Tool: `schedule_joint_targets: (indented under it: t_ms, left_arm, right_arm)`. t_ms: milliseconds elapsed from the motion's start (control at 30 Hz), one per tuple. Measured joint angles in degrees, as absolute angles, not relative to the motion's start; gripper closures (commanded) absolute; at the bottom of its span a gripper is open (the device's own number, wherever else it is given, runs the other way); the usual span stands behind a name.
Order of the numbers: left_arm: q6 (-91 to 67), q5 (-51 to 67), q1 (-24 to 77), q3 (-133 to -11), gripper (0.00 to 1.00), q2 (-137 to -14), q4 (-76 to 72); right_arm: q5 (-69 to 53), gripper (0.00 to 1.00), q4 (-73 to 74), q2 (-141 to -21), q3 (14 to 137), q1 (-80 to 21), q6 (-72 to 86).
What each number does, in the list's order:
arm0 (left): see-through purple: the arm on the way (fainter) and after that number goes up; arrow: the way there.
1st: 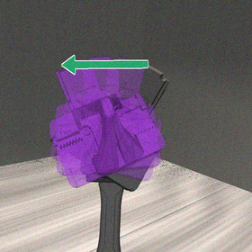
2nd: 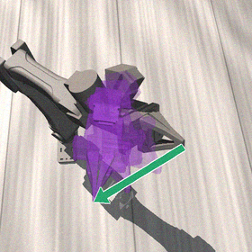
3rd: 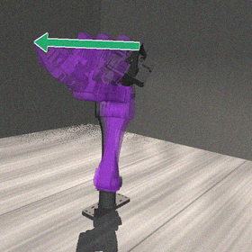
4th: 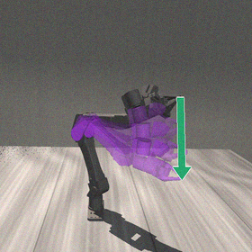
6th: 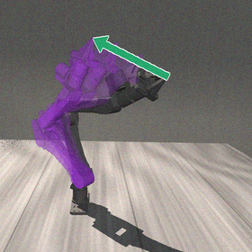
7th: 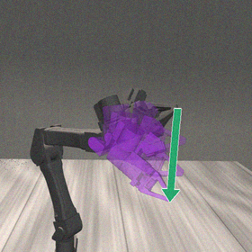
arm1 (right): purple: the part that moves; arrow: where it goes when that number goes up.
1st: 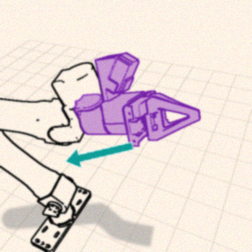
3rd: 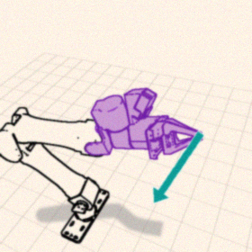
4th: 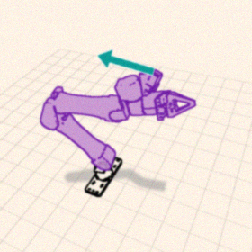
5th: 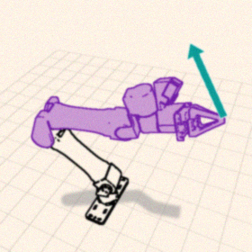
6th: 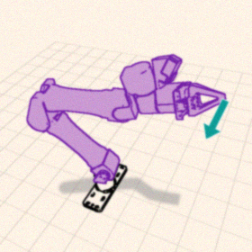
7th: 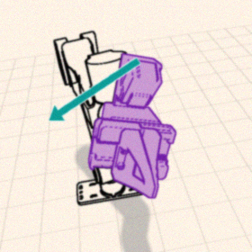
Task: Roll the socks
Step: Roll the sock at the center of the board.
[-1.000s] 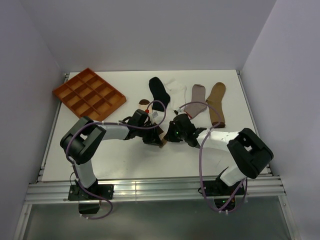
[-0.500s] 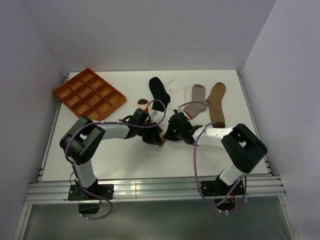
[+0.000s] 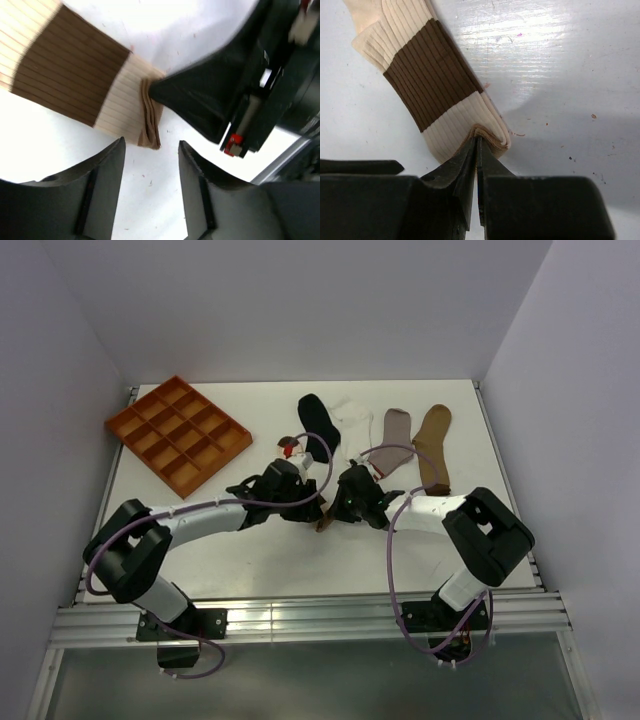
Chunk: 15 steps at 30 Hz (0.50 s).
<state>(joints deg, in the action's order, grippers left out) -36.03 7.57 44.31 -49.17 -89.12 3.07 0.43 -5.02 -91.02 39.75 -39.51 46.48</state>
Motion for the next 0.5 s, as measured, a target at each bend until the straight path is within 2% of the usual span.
schedule_joint_targets:
  t_ms: [167, 500]
  left_arm:
    - [-32.75, 3.16, 48.90, -48.01, 0.44, -89.49, 1.50]
    - [-29.17, -1.89, 52.38, -46.44, 0.50, -91.79, -3.03]
  right_arm:
    - [0.40, 0.89, -5.02, -91.02, 39.75, -39.51, 46.70]
    - [0.08, 0.89, -5.02, -91.02, 39.75, -39.51, 46.87]
